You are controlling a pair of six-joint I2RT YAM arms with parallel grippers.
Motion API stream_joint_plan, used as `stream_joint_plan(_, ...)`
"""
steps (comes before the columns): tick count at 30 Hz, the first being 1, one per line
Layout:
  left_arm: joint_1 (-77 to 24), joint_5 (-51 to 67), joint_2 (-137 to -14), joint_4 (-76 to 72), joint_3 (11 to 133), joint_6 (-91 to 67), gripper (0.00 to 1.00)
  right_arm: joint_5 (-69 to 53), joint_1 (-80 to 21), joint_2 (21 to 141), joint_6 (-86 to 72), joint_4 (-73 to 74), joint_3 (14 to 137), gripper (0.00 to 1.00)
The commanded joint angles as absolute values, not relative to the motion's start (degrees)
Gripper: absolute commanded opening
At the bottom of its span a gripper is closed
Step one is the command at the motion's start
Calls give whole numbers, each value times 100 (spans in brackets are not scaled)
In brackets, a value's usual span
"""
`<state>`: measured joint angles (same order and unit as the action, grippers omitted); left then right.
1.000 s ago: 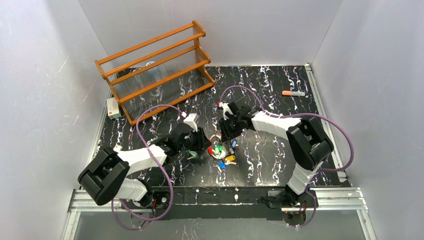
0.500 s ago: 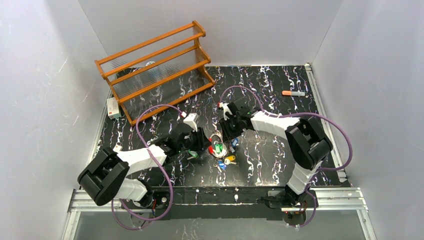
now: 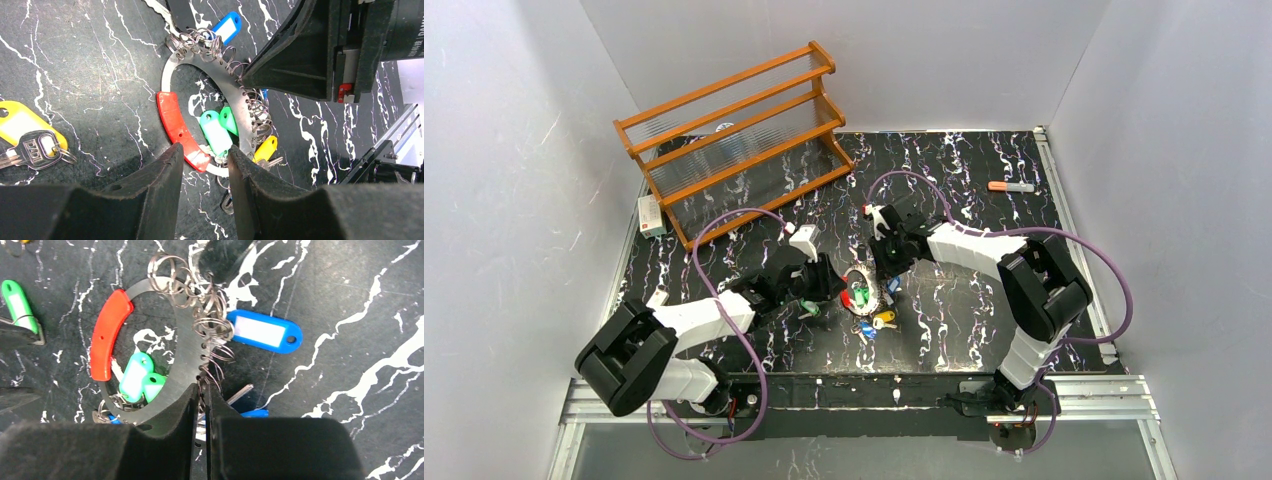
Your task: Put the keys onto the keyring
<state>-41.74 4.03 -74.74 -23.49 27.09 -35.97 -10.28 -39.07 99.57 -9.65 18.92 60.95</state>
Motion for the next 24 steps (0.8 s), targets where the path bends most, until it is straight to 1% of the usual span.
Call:
stream_joint_plan(1, -4165, 301, -7214, -2201, 2751, -3516, 37, -644, -3911, 9765, -866, 2027, 6124, 18)
stream_joint_plan(4, -4166, 301, -7198, -2196, 2751, -3507, 37, -683, -3911, 9748, -814, 2030, 6135, 17)
stream_joint_plan(5, -4164, 301, -7198, -2191, 2759, -3502, 37, -707, -3911, 9733, -803, 2019, 6135, 14)
stream_joint_plan(7, -4166, 299, -7183, -2165, 2773, -3477, 37, -732, -3911, 9706, -802, 1984, 6135, 2)
stream_joint_plan(8, -4164, 303, -7174, -2150, 2777, -3466, 37, -750, -3911, 9691, -802, 1974, 6139, 1)
stream_joint_plan(15, -4164, 236, -6915, -2063, 2846, -3208, 37, -1064, -3911, 9500, -541, 2046, 6282, 1)
stream_joint_plan(20, -4164, 142, -6693, -2166, 2910, -2884, 38, -1207, -3911, 9110, -255, 1997, 6268, 1)
stream_joint_plan(24, -4166, 431, -6680, -2370, 2982, -2362, 40, -1358, -3911, 8757, 124, 1836, 6102, 1)
